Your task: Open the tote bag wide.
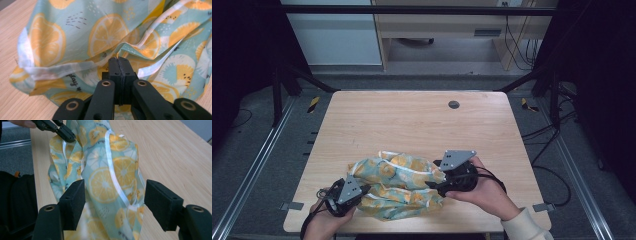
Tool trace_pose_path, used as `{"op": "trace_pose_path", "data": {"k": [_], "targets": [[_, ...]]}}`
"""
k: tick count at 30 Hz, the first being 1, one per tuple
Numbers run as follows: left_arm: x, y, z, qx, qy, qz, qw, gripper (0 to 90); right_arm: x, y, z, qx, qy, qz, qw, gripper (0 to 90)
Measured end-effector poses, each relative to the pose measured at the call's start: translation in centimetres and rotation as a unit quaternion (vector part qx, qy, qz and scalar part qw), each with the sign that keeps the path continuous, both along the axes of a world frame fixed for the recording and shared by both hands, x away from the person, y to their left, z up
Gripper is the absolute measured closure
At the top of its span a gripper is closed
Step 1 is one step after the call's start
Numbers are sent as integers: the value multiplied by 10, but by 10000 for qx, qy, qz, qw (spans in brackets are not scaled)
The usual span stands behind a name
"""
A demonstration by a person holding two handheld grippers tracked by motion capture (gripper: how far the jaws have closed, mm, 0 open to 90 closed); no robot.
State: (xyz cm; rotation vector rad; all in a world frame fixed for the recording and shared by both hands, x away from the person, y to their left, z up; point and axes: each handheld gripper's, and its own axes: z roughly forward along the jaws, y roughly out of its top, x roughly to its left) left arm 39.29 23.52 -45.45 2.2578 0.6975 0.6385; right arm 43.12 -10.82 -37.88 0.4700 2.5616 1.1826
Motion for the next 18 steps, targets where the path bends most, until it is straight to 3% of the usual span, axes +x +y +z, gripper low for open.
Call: {"op": "trace_pose_path", "data": {"k": [3, 6, 9, 15, 16, 17, 18], "targets": [[-1, 2, 3, -121, -23, -20, 9999, 900, 2, 10, -1, -51, 3, 62, 10000, 338], [-4, -2, 2, -94, 24, -158, 9998, 900, 4, 22, -8, -138, 18, 83, 9999, 341], [-6, -8, 2, -59, 0, -259, 9996, 900, 7, 35, -20, -208, 128, 161, 9996, 352], [-6, -9, 0, -154, 23, -276, 9995, 900, 11, 48, -42, -410, 252, 38, 9988, 334], [-6, -8, 1, -92, 31, -303, 9995, 900, 11, 48, -45, -457, 280, 29, 9986, 327], [-6, -9, 1, -149, 22, -290, 9995, 900, 10, 50, -48, -492, 288, 2, 9984, 340], [-6, -9, 2, -116, 9, -321, 9994, 900, 8, 51, -52, -605, 231, 24, 9979, 451]]}}
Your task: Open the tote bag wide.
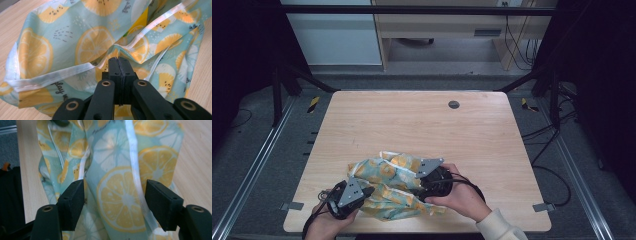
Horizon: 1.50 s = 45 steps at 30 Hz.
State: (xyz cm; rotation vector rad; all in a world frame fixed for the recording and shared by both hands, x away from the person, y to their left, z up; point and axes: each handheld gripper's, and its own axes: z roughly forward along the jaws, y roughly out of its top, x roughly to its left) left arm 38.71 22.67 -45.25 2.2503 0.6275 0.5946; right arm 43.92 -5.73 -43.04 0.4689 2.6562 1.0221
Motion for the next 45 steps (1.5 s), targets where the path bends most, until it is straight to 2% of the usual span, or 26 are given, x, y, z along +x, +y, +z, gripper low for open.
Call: {"op": "trace_pose_path", "data": {"k": [1, 2, 3, 4, 7, 8, 10, 16, 18, 19, 20, 21, 22, 25, 26, 31, 34, 37, 41, 42, 45], "targets": [[-1, 0, 1, -34, -8, -1, 10000, 900, 0, 0, 0, 0, 0, 0, 10000, 451], [-1, -1, 1, -44, -23, -12, 10000, 900, -1, 0, 0, -16, -43, -29, 10000, 521], [-1, -1, 1, -38, -36, -15, 10000, 900, -1, -1, 2, 15, -3, -36, 10000, 674], [-1, -2, 0, -62, -25, -17, 10000, 900, -1, -1, 2, 15, -3, -36, 10000, 674], [-1, -4, -1, -74, -14, -26, 10000, 900, 0, -5, 9, 173, -72, -42, 9998, 815], [-1, -4, -1, 9, -2, -68, 10000, 900, 1, -6, 12, 247, -102, -35, 9996, 841], [-1, -6, -2, -41, -3, -57, 10000, 900, 4, -8, 19, 388, -166, -76, 9991, 870], [-1, -6, -1, 8, -37, -106, 9999, 900, 22, -4, 40, 705, -230, -176, 9971, 887], [-2, -5, 0, -73, -57, -79, 9999, 900, 25, -2, 43, 743, -239, -171, 9968, 887], [-2, -3, 2, -38, -74, -72, 9999, 900, 27, -1, 46, 779, -240, -188, 9965, 889], [-1, -3, 2, -140, -77, -36, 9999, 900, 30, 1, 49, 815, -246, -197, 9962, 891], [-1, -1, 3, -112, -80, -38, 9999, 900, 33, 2, 52, 852, -235, -204, 9959, 891], [-1, -1, 2, -158, -75, -4, 9998, 900, 36, 4, 55, 846, -246, -196, 9959, 892], [0, -2, 2, -102, -78, -30, 9999, 900, 44, 9, 60, 839, -246, -223, 9959, 893], [0, -3, 2, -153, -96, -18, 9998, 900, 50, 12, 62, 830, -215, -273, 9959, 894], [0, -2, 2, -125, -53, -34, 9999, 900, 63, 17, 61, 801, -146, -342, 9961, 895], [0, -3, -1, -113, 10, -25, 9999, 900, 71, 17, 60, 809, -81, -494, 9955, 896], [-1, -3, 0, -34, 7, -50, 10000, 900, 80, 17, 56, 821, -19, -597, 9948, 896], [0, -3, -1, -87, 26, -5, 10000, 900, 90, 15, 51, 796, 35, -718, 9942, 896], [1, -2, -1, -23, 29, -12, 10000, 900, 93, 14, 50, 767, 16, -731, 9944, 896], [1, -2, -3, -44, 83, 24, 10000, 900, 98, 12, 46, 764, 99, -845, 9934, 896]]}}
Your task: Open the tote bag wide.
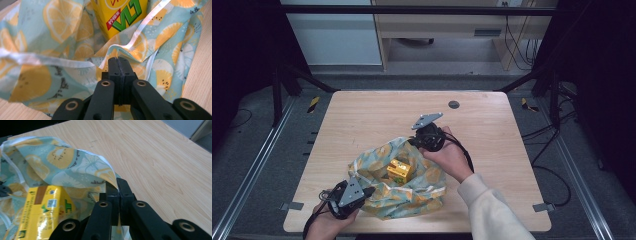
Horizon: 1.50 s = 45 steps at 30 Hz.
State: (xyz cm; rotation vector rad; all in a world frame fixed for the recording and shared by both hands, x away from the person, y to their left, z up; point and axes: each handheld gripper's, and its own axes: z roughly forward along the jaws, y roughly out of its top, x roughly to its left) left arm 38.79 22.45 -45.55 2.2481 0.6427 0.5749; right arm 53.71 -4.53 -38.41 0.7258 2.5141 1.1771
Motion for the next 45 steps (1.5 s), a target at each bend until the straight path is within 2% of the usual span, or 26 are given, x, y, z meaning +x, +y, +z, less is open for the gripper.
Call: {"op": "trace_pose_path", "data": {"k": [2, 3, 7, 8, 12, 16, 17, 19, 20, 23, 24, 27, 28, 31, 32, 33, 35, 41, 42, 43, 45], "targets": [[1, 0, 0, 113, 36, -34, 9999, 900, 3, -2, -2, -29, 33, -43, 10000, 896], [0, -1, -2, 53, 51, -20, 10000, 900, 5, -3, -3, -41, 41, -82, 9999, 896], [0, -1, -2, 150, 79, -57, 9998, 900, 11, -7, -7, -115, 78, -141, 9998, 896], [0, -2, -3, 90, 97, -24, 9999, 900, 12, -8, -8, -107, 108, -191, 9997, 896], [2, -2, -7, 281, 233, -29, 9993, 900, 18, -15, -14, -150, 169, -289, 9993, 896], [3, -2, -9, 359, 309, 32, 9989, 900, 25, -21, -22, -185, 277, -383, 9987, 896], [4, -2, -10, 331, 286, 71, 9990, 900, 26, -22, -25, -194, 316, -429, 9984, 895], [5, 0, -10, 459, 230, 68, 9987, 900, 29, -23, -29, -202, 367, -450, 9981, 896], [5, -1, -11, 403, 226, 111, 9989, 900, 30, -23, -32, -206, 386, -457, 9980, 896], [5, -2, -13, 441, 301, 141, 9985, 900, 31, -25, -38, -241, 441, -499, 9975, 896], [6, -1, -12, 554, 344, 118, 9978, 900, 31, -25, -40, -237, 460, -514, 9973, 896], [6, -1, -14, 476, 363, 198, 9980, 900, 32, -27, -45, -278, 481, -508, 9972, 896], [7, 0, -13, 597, 371, 150, 9974, 900, 33, -27, -47, -296, 508, -527, 9969, 895], [8, -1, -16, 613, 413, 192, 9971, 900, 34, -31, -52, -345, 540, -590, 9962, 896], [9, -1, -16, 710, 395, 187, 9965, 900, 35, -33, -55, -373, 559, -593, 9960, 896], [9, -2, -17, 667, 404, 215, 9967, 900, 36, -34, -58, -391, 576, -620, 9956, 895], [9, -3, -18, 807, 399, 190, 9958, 900, 37, -38, -63, -390, 620, -645, 9952, 895], [9, -2, -19, 881, 399, 250, 9950, 900, 43, -47, -74, -351, 700, -745, 9941, 895], [10, -1, -18, 968, 396, 238, 9942, 900, 44, -48, -75, -329, 696, -757, 9942, 895], [10, 0, -19, 923, 402, 278, 9945, 900, 46, -50, -77, -384, 765, -826, 9929, 896], [10, 1, -20, 970, 436, 294, 9939, 900, 48, -50, -79, -399, 733, -815, 9932, 896]]}}
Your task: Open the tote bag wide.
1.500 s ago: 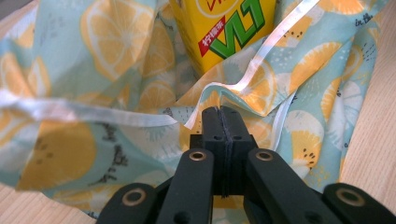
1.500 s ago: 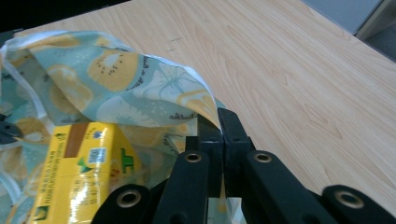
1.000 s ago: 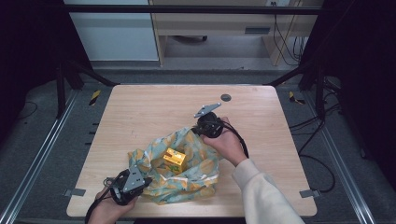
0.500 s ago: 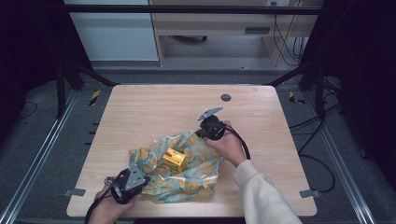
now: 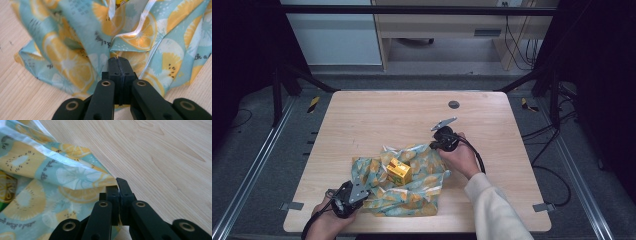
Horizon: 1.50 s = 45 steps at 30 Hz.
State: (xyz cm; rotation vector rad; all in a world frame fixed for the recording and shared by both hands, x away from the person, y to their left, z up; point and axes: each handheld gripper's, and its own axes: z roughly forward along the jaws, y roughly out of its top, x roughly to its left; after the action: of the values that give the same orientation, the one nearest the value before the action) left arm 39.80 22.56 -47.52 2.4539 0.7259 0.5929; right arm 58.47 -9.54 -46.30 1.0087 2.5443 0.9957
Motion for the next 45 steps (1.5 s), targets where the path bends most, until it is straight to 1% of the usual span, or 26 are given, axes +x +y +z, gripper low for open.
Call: {"op": "trace_pose_path", "data": {"k": [3, 5, 6, 8, 10, 11, 12, 14, 17, 21, 29, 33, 40, 45], "targets": [[0, 0, -1, 43, 12, -6, 10000, 900, 2, 0, -3, -95, 7, -28, 10000, 897], [-1, -1, 0, 61, -3, -19, 10000, 900, 4, -1, -4, -103, -13, -48, 9999, 897], [-2, -2, -1, 12, -17, -7, 10000, 900, 4, -2, -5, -75, -26, -67, 9999, 898], [-3, -2, -1, 53, -2, -43, 10000, 900, 5, -2, -5, -17, -23, -134, 9999, 898], [-3, -2, -2, 48, 25, -40, 10000, 900, 6, -3, -6, -39, -46, -142, 9999, 899], [-2, -2, -1, 113, 49, -68, 9999, 900, 7, -4, -6, -71, -75, -134, 9999, 899], [-3, -2, -2, 77, 58, -44, 9999, 900, 8, -4, -6, -98, -91, -165, 9998, 899], [-3, -3, -3, 103, 45, -52, 9999, 900, 10, -3, -6, -92, -99, -204, 9997, 900], [-3, -4, -3, 145, 68, -71, 9998, 900, 11, -2, -7, -145, -137, -223, 9996, 900], [-3, -4, -3, 160, 106, -89, 9998, 900, 14, -1, -8, -294, -175, -215, 9992, 900], [-4, -5, -3, 240, 107, -133, 9996, 900, 20, -3, -11, -263, -199, -348, 9988, 900], [-4, -6, -3, 258, 104, -143, 9995, 900, 20, -3, -11, -303, -212, -360, 9987, 900], [-5, -7, -4, 287, 160, -171, 9993, 900, 21, -3, -11, -375, -248, -364, 9983, 899], [-6, -7, -3, 287, 149, -172, 9993, 900, 21, -3, -11, -437, -261, -375, 9980, 898]]}}
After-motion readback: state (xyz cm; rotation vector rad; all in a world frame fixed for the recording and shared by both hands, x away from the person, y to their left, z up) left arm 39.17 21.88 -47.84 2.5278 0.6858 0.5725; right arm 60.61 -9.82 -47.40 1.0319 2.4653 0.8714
